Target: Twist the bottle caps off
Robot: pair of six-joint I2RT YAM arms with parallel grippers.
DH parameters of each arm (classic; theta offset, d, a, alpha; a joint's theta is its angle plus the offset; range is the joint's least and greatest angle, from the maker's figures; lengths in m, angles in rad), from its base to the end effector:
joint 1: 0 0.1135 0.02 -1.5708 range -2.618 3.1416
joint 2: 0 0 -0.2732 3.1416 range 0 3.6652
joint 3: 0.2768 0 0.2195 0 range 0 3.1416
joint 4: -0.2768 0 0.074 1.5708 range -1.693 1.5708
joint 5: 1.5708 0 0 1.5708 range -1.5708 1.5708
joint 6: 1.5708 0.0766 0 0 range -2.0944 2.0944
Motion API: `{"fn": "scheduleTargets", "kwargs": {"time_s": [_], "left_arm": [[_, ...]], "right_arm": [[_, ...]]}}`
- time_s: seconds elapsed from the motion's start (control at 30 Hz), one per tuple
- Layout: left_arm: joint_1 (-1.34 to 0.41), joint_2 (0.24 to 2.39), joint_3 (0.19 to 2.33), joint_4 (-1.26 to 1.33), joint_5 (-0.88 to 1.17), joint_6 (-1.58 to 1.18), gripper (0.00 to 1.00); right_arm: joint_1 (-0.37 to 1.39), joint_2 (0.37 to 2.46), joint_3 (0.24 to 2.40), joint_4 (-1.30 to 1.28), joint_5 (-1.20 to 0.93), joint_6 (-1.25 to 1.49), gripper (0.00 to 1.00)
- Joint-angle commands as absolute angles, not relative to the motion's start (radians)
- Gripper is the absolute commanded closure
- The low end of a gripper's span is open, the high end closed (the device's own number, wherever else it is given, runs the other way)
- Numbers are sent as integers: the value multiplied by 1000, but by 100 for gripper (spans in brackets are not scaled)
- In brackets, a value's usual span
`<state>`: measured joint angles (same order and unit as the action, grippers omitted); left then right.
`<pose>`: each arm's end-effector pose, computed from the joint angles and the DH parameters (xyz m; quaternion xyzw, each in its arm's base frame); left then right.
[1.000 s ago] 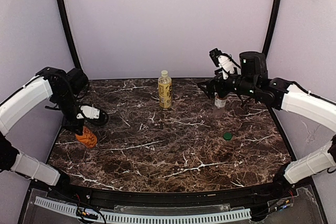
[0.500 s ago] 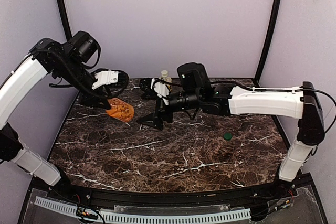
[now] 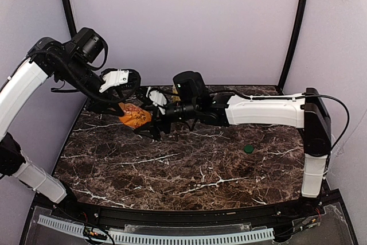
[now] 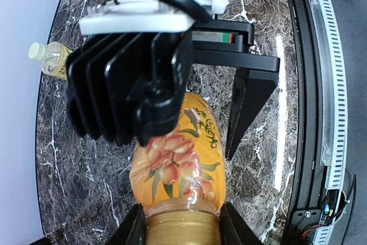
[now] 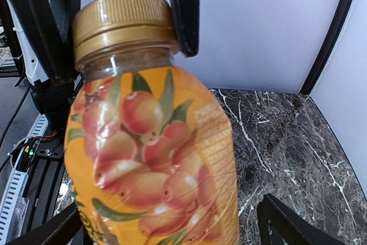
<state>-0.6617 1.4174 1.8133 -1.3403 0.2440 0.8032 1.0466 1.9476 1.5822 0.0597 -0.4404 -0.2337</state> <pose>0.1755 -0.1602 0.4001 0.6593 0.6770 -0.0939 0.3132 0.2099 0.4283 0.3050 -0.5737 0.5541 0.3899 0.4603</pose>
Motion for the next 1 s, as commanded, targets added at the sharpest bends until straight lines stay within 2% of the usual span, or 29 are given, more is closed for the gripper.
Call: {"fn": "scheduleTargets", "kwargs": {"time_s": [0.0, 0.2, 0.33, 0.4, 0.47, 0.53, 0.63, 0.73, 0.83, 0.97], "left_arm": [[-667, 1406, 1850, -1592, 289, 799, 99], [-668, 1404, 1849, -1591, 305, 802, 99], [-668, 1395, 1841, -1566, 307, 792, 98], [-668, 1383, 1835, -1529, 294, 772, 75], [-669, 1361, 1825, -1464, 255, 739, 21], [-668, 1330, 1819, -1382, 203, 710, 4], [-667, 1249, 1796, -1261, 141, 702, 1], [-667, 1156, 1707, -1012, 147, 628, 1], [-666, 1061, 1564, -825, 266, 512, 2], [-667, 1052, 1471, -645, 436, 303, 6]], "right_arm": [[1055, 1977, 1617, 67, -438, -216, 10], [1055, 1958, 1603, 73, -461, -217, 43], [1055, 1925, 1564, 115, -466, -204, 50], [1055, 1906, 1544, 138, -470, -191, 51], [1055, 1887, 1523, 163, -469, -171, 52], [1055, 1865, 1505, 194, -453, -141, 52], [1055, 1812, 1456, 280, -384, -63, 51], [1055, 1756, 1358, 472, -286, 64, 52], [1055, 1729, 1268, 716, -200, 180, 52], [1057, 1743, 1248, 862, -227, 211, 53]]}}
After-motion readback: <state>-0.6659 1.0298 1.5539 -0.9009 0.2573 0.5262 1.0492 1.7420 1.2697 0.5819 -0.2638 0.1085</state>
